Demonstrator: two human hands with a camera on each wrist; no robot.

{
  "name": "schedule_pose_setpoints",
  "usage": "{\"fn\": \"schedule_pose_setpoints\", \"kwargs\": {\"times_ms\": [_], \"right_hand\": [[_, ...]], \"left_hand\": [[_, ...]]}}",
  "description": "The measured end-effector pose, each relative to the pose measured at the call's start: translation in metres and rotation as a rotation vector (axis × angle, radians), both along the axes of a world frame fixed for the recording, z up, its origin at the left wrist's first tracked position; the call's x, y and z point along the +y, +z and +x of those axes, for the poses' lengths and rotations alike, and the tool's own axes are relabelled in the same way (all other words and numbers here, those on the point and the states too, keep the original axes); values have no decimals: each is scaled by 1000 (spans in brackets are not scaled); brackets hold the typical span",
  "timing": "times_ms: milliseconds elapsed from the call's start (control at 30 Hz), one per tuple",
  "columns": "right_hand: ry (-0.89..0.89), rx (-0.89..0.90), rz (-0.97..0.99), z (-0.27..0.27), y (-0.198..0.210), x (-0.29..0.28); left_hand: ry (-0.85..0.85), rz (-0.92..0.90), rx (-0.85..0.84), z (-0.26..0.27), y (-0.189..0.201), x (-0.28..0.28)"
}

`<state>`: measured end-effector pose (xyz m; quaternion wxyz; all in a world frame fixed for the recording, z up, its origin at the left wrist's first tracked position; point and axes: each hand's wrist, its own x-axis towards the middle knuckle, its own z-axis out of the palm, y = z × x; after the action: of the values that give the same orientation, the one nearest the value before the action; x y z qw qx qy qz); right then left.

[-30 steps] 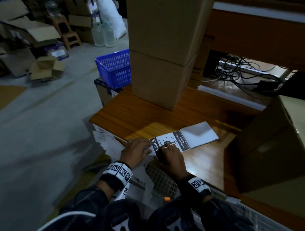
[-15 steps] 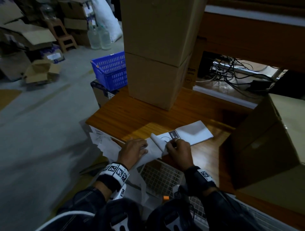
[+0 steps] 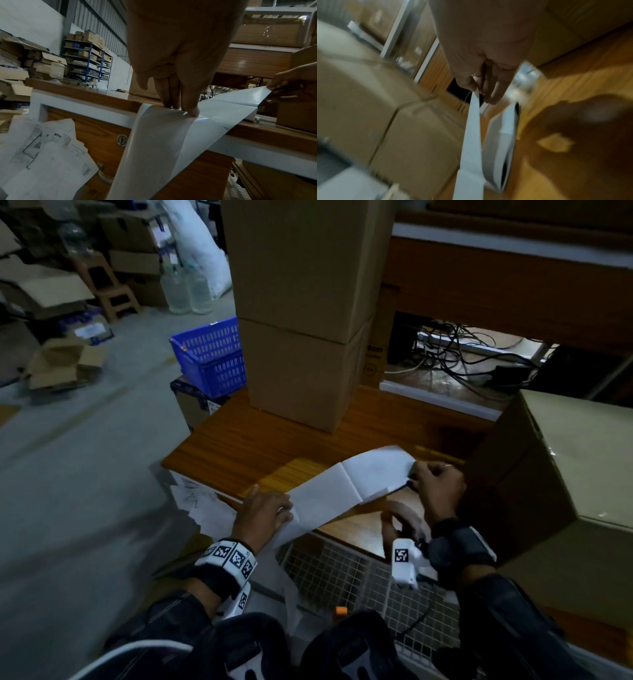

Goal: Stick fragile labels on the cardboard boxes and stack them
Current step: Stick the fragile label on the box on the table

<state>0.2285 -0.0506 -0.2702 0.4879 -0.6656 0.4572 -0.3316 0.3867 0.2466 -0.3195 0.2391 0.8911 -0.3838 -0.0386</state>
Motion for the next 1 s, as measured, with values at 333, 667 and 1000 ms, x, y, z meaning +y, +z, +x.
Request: {"fn": "schedule_pose_setpoints", "kwargs": {"times_ms": [333, 667, 1000], "right_hand": [[-152, -332, 69, -27, 62, 10], [185, -241, -76, -64, 75, 66], [374, -375, -72, -121, 113, 70]], "left_hand": [[-30, 177, -90, -1, 28, -15], [-356, -460, -54, -100, 115, -104], [-149, -605, -26, -132, 136, -105]]}}
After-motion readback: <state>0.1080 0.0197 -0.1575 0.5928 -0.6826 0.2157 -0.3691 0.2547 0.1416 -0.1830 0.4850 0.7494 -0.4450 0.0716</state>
